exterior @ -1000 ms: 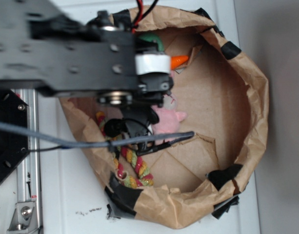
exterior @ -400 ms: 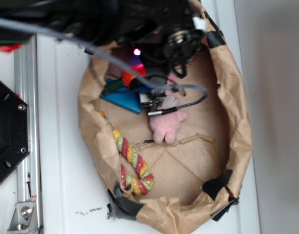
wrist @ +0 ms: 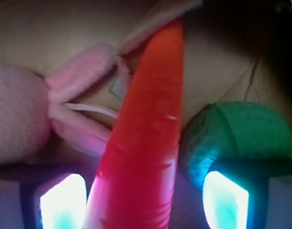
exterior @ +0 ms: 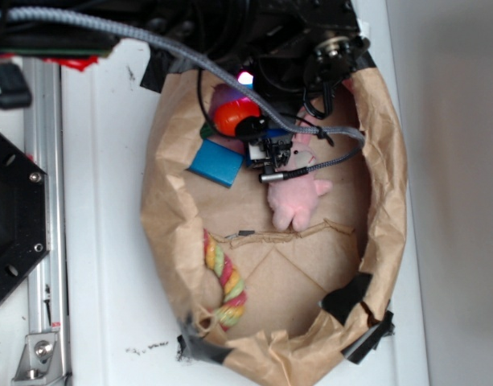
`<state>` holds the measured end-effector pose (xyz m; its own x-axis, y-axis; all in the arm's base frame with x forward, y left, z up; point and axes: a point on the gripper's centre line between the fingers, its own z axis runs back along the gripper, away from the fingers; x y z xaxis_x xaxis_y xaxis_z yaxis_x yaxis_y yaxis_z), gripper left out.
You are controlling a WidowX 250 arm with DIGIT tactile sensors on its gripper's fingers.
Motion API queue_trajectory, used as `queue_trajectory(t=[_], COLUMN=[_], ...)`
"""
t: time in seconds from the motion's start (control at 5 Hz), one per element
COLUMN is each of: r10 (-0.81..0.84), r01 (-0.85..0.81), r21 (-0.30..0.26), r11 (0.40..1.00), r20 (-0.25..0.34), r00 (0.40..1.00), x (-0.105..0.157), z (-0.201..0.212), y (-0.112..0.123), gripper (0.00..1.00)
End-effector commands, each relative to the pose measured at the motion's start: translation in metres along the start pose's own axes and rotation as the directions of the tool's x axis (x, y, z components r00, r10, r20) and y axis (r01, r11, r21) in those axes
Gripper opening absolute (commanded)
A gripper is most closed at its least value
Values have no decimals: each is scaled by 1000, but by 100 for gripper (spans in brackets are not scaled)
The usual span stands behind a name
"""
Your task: Grab the carrot.
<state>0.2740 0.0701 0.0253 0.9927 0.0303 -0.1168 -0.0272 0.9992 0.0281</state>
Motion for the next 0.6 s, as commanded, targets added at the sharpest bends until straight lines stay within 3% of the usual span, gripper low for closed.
queue_trajectory(t=[0.0,0.2,0.4], r10=[52,61,124], r01=[-54,-64,-125], r21=[55,108,68], r11=[997,992,990], r20=[35,31,19], r00=[998,998,992], x=[7,2,0], z=[-4,-6,-5], y=[12,9,4], gripper=[0,0,0])
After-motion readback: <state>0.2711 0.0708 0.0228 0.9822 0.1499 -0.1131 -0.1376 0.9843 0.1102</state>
